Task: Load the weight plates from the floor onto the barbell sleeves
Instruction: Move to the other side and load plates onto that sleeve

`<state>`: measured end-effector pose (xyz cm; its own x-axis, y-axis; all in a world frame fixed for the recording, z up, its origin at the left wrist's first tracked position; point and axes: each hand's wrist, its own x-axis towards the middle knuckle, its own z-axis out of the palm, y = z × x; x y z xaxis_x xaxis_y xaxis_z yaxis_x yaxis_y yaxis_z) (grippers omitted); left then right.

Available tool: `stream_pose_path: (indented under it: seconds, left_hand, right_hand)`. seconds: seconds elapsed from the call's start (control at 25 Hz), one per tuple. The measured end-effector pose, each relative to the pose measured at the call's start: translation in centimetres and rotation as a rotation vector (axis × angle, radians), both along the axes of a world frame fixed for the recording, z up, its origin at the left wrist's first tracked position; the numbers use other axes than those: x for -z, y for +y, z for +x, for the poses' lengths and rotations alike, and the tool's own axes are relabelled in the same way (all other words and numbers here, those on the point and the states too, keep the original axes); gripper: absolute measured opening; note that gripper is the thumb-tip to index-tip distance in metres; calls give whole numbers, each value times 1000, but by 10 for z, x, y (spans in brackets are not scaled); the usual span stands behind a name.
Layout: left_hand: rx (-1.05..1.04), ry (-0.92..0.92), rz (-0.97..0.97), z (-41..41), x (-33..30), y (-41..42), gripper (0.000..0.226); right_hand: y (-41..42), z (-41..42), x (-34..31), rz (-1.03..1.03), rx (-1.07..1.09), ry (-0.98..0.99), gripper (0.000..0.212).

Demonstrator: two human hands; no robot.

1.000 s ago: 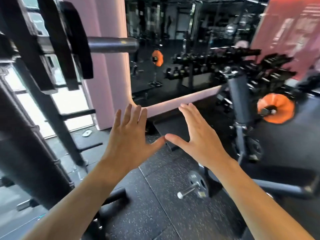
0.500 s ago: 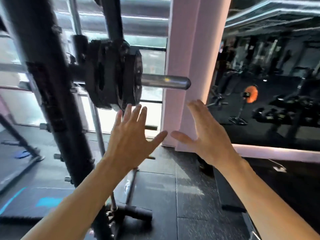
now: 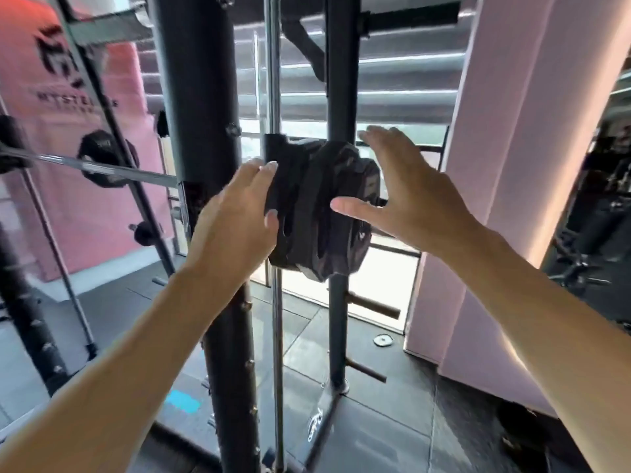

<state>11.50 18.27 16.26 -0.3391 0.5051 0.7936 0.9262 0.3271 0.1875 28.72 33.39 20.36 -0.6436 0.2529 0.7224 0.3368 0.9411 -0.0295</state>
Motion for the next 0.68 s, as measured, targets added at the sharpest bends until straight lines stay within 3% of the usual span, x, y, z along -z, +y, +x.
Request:
stream_pose_path:
  seconds: [0.24, 0.4, 0.68]
  left_hand:
    - [-30, 49, -181, -40, -23, 62, 88]
    - [-122, 63, -189, -46, -27, 91, 83]
    - [-288, 123, 39, -41, -19, 107, 59]
  right_hand:
    - [41, -51, -18, -50, -66, -165, 106]
    - [64, -66, -17, -119, -96, -218, 111]
    - [78, -61, -12, -72, -221, -203, 110]
